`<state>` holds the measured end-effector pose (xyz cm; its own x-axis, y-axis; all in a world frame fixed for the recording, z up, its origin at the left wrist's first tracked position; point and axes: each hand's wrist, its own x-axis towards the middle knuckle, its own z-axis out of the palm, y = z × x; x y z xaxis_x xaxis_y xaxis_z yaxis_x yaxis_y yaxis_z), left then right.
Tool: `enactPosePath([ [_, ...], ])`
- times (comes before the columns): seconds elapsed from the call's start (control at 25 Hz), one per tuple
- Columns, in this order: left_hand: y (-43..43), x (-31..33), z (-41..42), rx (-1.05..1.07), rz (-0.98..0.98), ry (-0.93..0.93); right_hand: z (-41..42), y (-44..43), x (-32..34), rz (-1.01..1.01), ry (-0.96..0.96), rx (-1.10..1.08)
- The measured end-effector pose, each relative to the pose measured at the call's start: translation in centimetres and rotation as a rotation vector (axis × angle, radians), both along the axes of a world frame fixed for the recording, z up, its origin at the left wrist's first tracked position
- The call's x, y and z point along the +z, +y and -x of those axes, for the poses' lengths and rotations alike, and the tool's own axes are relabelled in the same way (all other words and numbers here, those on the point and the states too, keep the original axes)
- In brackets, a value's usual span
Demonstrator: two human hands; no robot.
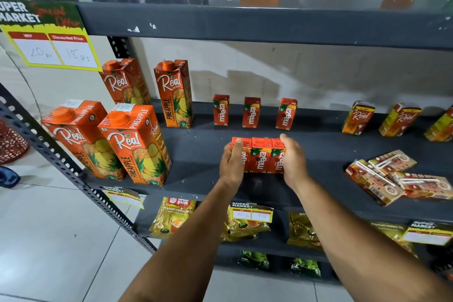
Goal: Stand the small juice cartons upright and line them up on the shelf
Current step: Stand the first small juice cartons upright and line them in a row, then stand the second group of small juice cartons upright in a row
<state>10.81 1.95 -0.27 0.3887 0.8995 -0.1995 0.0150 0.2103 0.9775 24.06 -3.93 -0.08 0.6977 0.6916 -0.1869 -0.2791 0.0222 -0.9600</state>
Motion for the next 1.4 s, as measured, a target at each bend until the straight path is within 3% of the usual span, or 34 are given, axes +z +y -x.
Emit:
enactPosePath([
  [0.4, 0.0, -0.1, 2.0, -0.108, -0.070, 0.042, -0.2, -1.1, 0.4, -0.027, -0.069, 0.036],
  [0.56, 1.9, -2.9, 6.3, 0.028, -0.474, 0.449, -2.9, -4.2, 1.8, 0.052, -0.427, -0.124],
  [0.72, 0.1, -4.2, 8.7, 0.193, -0.833, 0.625, -8.8, -11.1, 3.4, 0.349, -0.856, -0.179],
  [0.8, -4.1, -4.3, 7.6, -0.030, -1.132, 0.616, -11.9, -15.1, 4.2, 0.507, -0.950, -0.222],
  [0.88, -8.6, -4.7, 4.7, -0.357, -1.371, 0.537, -14.3, -18.6, 5.3, 0.851, -1.019, -0.069],
  [0.96, -11.5, -4.7, 0.5, -0.537, -1.479, 0.566, -15.0, -20.5, 5.7, 1.196, -1.110, 0.167],
  [1.04, -13.2, -4.1, -4.9, -0.557, -1.492, 0.719, -15.0, -21.3, 5.3, 1.343, -1.241, 0.264],
  [1.16, -14.2, -3.8, -11.3, -0.568, -1.268, 0.951, -16.1, -20.6, 5.1, 1.245, -1.461, 0.292],
  [1.28, -14.4, -4.8, -12.3, -0.500, -1.196, 1.059, -17.9, -18.6, 6.5, 0.864, -1.557, 0.355],
  [1.36, -14.7, -4.7, -12.1, -0.488, -1.182, 1.085, -18.8, -16.3, 7.8, 0.600, -1.774, 0.561],
  [1.4, -14.8, -4.6, -12.1, -0.484, -1.173, 1.103, -18.6, -15.0, 8.6, 0.506, -1.794, 0.673],
])
